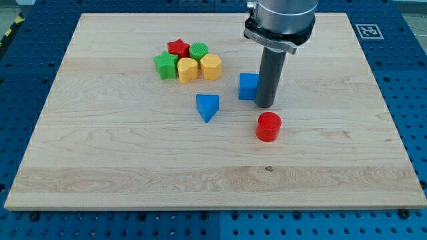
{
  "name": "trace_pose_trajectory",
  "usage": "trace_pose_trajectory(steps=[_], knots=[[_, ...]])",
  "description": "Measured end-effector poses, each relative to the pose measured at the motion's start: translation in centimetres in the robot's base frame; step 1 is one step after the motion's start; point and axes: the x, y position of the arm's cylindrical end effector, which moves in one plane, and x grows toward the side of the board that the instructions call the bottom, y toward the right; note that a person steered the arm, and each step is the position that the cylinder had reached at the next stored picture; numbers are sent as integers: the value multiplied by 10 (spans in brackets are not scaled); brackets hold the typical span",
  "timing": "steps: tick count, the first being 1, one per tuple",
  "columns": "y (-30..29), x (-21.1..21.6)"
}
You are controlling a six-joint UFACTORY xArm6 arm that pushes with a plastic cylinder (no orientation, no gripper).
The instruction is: Push the blue cube close to the yellow hexagon
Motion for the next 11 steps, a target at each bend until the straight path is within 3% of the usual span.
trace_pose_trajectory(steps=[2,6,7,10,11], knots=[[45,-3],[-24,-22],[-32,-2],[-62,5],[-37,18]])
